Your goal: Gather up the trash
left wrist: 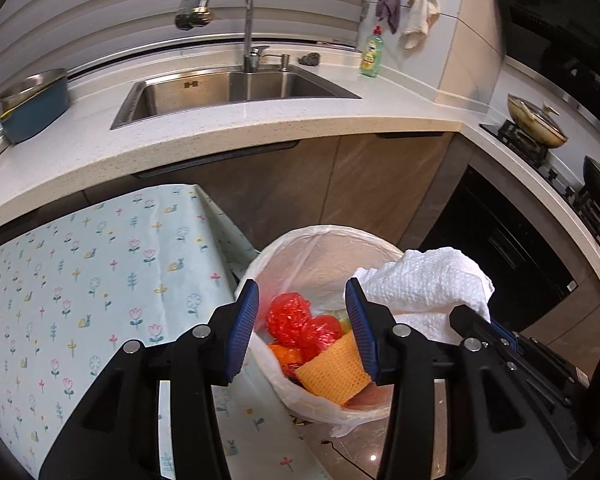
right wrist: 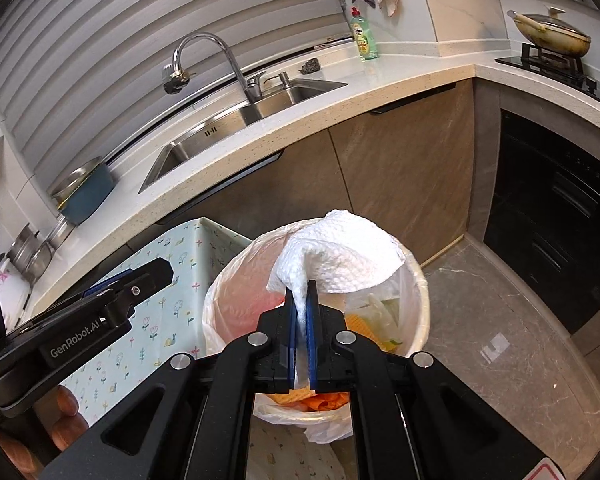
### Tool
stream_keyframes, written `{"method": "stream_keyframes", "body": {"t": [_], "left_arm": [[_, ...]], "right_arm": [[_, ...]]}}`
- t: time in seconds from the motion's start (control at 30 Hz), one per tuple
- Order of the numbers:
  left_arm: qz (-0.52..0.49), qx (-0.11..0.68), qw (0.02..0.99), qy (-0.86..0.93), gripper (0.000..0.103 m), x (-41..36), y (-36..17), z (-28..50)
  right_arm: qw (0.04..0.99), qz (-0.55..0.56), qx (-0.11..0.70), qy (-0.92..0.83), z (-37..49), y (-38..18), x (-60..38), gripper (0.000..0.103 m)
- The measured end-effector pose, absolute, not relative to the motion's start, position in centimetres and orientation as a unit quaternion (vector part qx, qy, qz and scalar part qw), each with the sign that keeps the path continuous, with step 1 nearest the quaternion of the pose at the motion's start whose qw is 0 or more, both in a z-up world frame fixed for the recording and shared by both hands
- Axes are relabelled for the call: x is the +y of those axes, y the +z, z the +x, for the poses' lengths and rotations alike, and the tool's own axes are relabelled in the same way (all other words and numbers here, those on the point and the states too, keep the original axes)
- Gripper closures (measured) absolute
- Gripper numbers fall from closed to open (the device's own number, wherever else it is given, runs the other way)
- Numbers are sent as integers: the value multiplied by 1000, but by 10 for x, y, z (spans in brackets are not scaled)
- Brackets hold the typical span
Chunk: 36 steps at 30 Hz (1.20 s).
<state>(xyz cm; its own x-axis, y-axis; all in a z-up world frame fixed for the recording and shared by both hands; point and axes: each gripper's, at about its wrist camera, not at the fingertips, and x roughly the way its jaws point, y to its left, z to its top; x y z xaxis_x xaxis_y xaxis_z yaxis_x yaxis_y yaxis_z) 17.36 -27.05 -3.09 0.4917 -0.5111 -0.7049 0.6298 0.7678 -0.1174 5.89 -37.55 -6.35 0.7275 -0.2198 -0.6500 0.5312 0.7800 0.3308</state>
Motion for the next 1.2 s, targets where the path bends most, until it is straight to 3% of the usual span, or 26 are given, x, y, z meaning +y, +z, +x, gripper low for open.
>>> {"method": "stream_keyframes", "body": {"t": [0.1,0.2,0.3,0.57,0.63,1.0,1.2], "left_arm": [[71,384,866,-313,60,-259,-34,179],[65,384,873,-295,54,-249,-35,182],[64,380,878,-283,50,-239,-36,183],[72,370,888,-262,35,-219,-30,174],[74,365,891,-259,34,-213,-27,167],[85,355,901,-235,33,-185,-17,142],[96,346,907,-221,26,-173,-13,126]], "right_arm": [[894,256,307,-201,67,-65,-373,98],[896,252,311,-193,76,-66,-369,90],[896,247,314,-192,82,-68,-366,73],[898,241,317,-186,78,-63,-353,64],[899,236,320,-182,75,-60,-348,59],[906,199,337,-163,53,-44,-320,50],[909,183,341,-154,39,-36,-304,43]]}}
